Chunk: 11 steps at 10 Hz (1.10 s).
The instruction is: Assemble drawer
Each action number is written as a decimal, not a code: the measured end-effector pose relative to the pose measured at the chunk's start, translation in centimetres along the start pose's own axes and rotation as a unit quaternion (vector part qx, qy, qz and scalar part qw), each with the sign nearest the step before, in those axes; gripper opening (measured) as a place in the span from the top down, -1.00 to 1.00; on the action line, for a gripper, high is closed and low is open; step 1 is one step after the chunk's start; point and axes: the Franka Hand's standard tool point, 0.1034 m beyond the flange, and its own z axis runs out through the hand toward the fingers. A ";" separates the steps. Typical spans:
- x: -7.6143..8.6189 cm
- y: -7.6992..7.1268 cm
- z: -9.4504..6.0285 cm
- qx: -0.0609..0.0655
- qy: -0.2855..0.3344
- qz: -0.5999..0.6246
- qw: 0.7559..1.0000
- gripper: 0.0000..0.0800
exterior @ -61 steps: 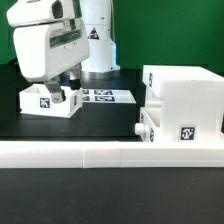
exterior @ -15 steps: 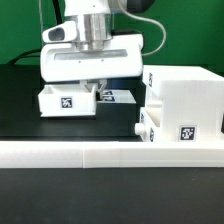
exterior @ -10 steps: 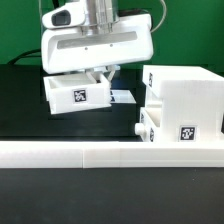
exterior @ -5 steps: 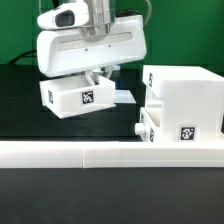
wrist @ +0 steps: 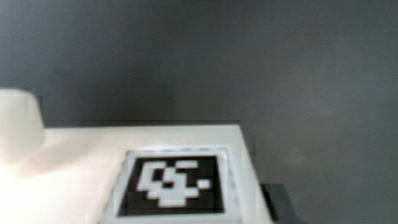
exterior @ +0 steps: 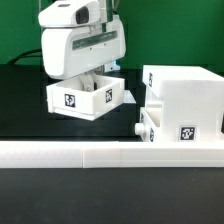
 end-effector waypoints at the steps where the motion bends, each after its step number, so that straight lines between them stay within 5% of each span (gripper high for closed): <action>1: 0.0 0.0 0.1 0.001 0.000 -0.035 0.999 0.89; 7: 0.4 1.3 -0.4 -0.010 -0.031 -0.293 0.955 0.89; 11: 0.6 1.5 -0.1 -0.006 -0.031 -0.296 0.955 0.89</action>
Offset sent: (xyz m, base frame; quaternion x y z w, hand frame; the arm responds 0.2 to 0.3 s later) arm 0.0183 -0.0070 0.0019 -0.0032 -0.0517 -0.2988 0.9529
